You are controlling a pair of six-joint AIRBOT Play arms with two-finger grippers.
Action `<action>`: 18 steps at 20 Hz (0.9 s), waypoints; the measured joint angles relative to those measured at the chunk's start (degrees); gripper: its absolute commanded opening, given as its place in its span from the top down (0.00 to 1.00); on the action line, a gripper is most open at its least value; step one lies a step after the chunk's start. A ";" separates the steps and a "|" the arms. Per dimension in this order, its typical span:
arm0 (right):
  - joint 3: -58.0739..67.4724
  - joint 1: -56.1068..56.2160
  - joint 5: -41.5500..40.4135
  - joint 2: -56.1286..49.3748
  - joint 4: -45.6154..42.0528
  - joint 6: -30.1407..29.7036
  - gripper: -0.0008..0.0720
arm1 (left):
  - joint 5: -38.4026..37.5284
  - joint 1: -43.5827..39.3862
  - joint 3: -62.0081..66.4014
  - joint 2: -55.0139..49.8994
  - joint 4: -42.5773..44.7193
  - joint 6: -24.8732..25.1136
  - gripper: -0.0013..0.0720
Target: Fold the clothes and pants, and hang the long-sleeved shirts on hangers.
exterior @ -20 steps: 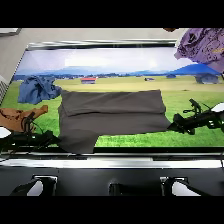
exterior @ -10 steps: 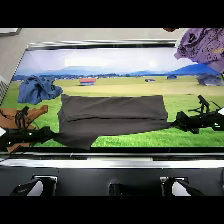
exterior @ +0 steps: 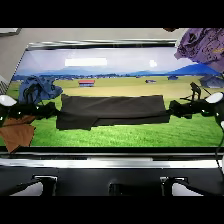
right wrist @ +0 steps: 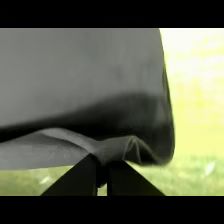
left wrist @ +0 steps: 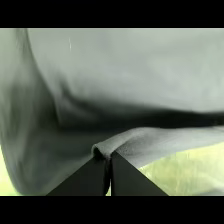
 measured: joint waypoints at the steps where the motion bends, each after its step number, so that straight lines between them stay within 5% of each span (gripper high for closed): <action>1: 1.90 1.03 -0.70 -1.77 -0.87 0.55 0.95 | 0.02 -0.13 2.36 -2.34 -0.04 0.04 0.96; 14: 17.44 5.22 -2.67 -18.86 -4.42 5.11 0.93 | -1.33 -1.75 24.81 -25.18 0.07 -1.18 0.96; 16: 17.68 5.25 -2.80 -20.24 -4.09 5.49 0.68 | -1.07 -2.10 25.40 -27.04 0.07 -1.29 0.89; 18: 17.88 5.25 -2.71 -20.92 -3.10 5.62 0.34 | -0.66 -2.43 25.75 -28.15 -0.20 -1.33 0.47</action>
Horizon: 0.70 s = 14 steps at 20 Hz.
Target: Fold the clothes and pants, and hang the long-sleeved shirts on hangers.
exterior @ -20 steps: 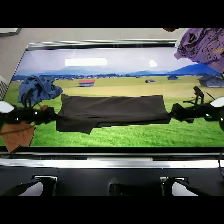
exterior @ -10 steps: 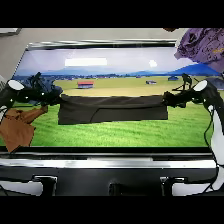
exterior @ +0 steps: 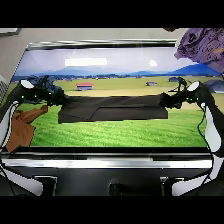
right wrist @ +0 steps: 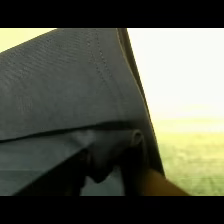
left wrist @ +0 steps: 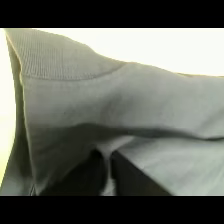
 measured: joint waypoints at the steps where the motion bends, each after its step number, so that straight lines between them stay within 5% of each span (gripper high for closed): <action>1: 0.24 -0.09 0.57 -0.04 0.55 0.59 0.22 | 0.15 -0.11 0.28 -0.37 -0.22 -0.15 0.27; 3: 1.57 -1.03 2.49 0.55 1.77 2.01 0.20 | 0.09 -0.24 1.29 -0.68 -0.35 -0.61 0.16; 9: 5.60 -10.12 8.00 -0.04 10.78 3.10 0.16 | -3.76 -0.20 6.49 -0.61 -0.57 -1.90 0.16; 14: 6.12 -13.05 13.44 -4.90 16.39 -2.47 0.16 | -5.46 -0.20 8.37 -0.59 -0.61 -2.40 0.16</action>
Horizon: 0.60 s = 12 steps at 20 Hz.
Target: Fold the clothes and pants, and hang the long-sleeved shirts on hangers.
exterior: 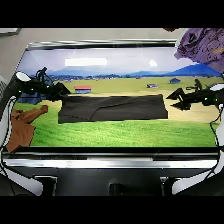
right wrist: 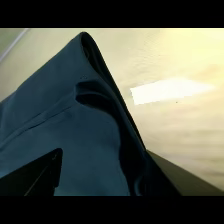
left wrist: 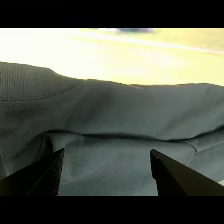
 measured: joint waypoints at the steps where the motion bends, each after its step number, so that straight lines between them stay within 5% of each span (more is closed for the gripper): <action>1: 0.07 -0.15 0.48 -0.83 0.66 -0.83 0.16 | -0.11 0.00 0.13 0.00 0.00 -0.13 0.16; 8: 0.22 0.59 2.49 -5.57 3.45 -4.35 0.19 | -0.55 0.00 0.42 0.00 0.00 -1.20 0.16; 10: 0.26 2.43 2.73 -6.62 3.37 -5.11 0.39 | -0.96 0.00 0.42 0.00 0.00 -1.62 0.16; 12: 0.20 4.70 2.23 -7.28 2.47 -5.92 0.83 | -1.33 0.00 0.42 0.04 0.00 -2.08 0.16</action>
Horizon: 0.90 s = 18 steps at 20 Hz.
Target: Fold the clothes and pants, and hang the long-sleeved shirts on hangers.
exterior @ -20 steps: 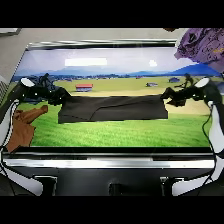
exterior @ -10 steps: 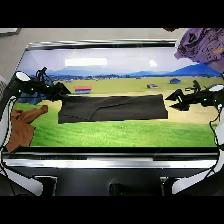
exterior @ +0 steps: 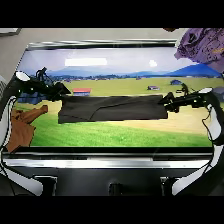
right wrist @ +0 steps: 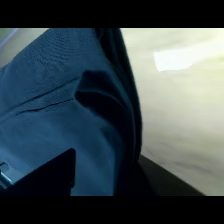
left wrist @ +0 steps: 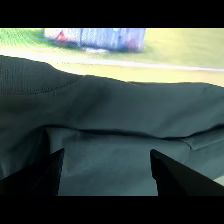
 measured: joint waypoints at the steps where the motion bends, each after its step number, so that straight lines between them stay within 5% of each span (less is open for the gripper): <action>1: -0.04 0.90 -0.31 -0.20 -0.39 -0.35 0.94 | -0.46 0.00 0.00 0.09 0.00 -0.07 0.16; 7: -0.09 1.66 -1.33 5.55 -6.21 3.19 0.95 | -0.07 -3.04 0.00 1.70 0.00 -0.42 0.25; 9: -0.07 1.62 -0.63 9.81 -9.22 6.12 0.95 | 1.73 -6.56 0.00 1.84 -0.07 -0.44 0.97; 18: -0.04 1.44 1.60 28.57 -21.22 14.29 0.94 | 23.67 -30.01 0.00 -1.77 -10.27 -4.20 0.96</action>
